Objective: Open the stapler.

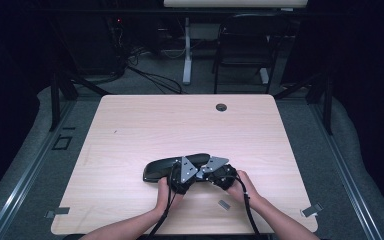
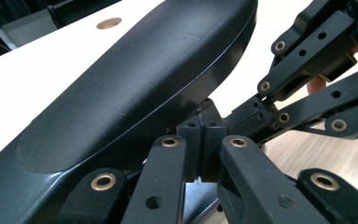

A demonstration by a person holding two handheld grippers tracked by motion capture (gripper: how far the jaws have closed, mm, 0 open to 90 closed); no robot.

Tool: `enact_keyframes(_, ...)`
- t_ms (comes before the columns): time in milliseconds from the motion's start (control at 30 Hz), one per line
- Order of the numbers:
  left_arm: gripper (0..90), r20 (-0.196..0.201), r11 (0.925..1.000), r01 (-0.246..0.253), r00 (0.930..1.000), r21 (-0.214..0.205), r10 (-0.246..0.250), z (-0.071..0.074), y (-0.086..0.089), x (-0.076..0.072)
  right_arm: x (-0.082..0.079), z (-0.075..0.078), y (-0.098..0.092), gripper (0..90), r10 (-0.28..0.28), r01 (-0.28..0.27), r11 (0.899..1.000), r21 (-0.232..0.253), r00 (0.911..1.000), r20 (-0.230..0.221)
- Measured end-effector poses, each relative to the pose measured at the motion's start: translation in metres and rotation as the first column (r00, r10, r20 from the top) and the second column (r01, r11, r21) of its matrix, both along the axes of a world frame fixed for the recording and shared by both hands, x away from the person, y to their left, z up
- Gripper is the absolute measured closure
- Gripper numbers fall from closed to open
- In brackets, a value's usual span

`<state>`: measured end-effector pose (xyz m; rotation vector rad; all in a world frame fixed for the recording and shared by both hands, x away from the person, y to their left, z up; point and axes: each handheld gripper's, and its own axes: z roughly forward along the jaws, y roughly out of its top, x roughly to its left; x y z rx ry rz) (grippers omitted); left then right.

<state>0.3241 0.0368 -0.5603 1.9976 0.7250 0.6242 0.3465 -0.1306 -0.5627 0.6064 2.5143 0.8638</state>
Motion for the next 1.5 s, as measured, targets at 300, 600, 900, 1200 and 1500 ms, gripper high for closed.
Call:
enact_keyframes(300,90.0,0.007,0.9999,-0.001,1.0,-0.014,0.001,0.004,0.002,0.0,0.0,0.001,-0.001,90.0,0.006,-0.007,1.0,-0.013,1.0,-0.002)
enact_keyframes(600,90.0,0.026,0.9996,0.001,0.9997,-0.028,0.0,0.011,0.004,-0.001,0.001,0.0,-0.001,90.0,0.008,-0.008,1.0,0.006,1.0,-0.006)
enact_keyframes(900,90.0,0.035,0.9988,-0.003,0.9994,-0.049,0.005,0.017,0.005,-0.001,0.001,0.001,-0.001,90.0,0.011,-0.011,1.0,-0.004,0.9999,-0.011)
enact_keyframes(1200,90.0,0.043,0.9976,-0.014,0.9989,-0.068,0.017,0.023,0.008,-0.002,0.001,0.0,-0.001,90.0,0.008,-0.008,1.0,0.008,0.9999,-0.01)
enact_keyframes(1500,90.0,0.05,0.9948,-0.025,0.9983,-0.098,0.03,0.03,0.011,-0.003,0.001,0.0,-0.001,90.0,-0.008,0.009,1.0,0.026,0.9998,-0.02)
